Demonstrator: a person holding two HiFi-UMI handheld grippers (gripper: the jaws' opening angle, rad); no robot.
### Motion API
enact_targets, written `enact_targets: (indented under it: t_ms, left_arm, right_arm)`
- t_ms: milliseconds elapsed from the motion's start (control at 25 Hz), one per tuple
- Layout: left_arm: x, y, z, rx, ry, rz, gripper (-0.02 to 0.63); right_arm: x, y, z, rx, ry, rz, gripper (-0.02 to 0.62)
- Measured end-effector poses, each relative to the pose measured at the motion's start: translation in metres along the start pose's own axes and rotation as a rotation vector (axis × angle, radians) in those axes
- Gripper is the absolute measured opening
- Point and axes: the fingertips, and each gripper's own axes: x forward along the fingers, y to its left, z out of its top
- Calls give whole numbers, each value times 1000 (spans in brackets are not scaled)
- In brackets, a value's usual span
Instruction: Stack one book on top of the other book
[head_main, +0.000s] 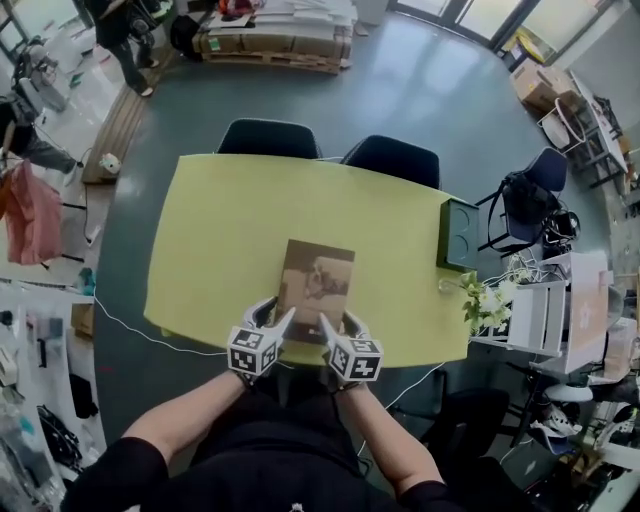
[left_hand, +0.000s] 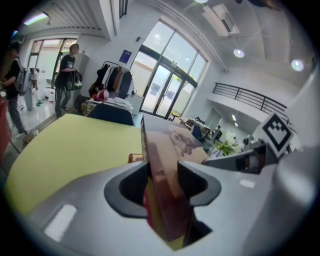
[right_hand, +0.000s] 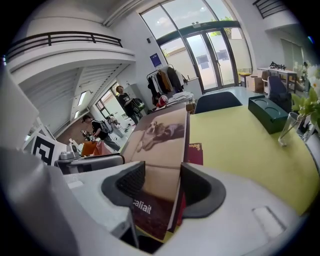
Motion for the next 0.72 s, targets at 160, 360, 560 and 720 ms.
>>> enact_targets:
  t_ms: [160, 360, 560, 720]
  left_arm:
    - [24, 14, -17, -15, 12, 4, 199]
    - [43, 33, -42, -45, 55, 14, 201]
    - [61, 39, -61, -58, 92, 26, 201]
    - [72, 44, -73, -70, 116, 26, 201]
  right_arm:
    - [25, -15, -11, 6, 27, 1, 222]
    - [52, -28, -32, 13, 80, 2, 222]
    - [70, -43, -47, 37, 116, 10, 222]
    - [81, -53, -58, 46, 140, 10, 222]
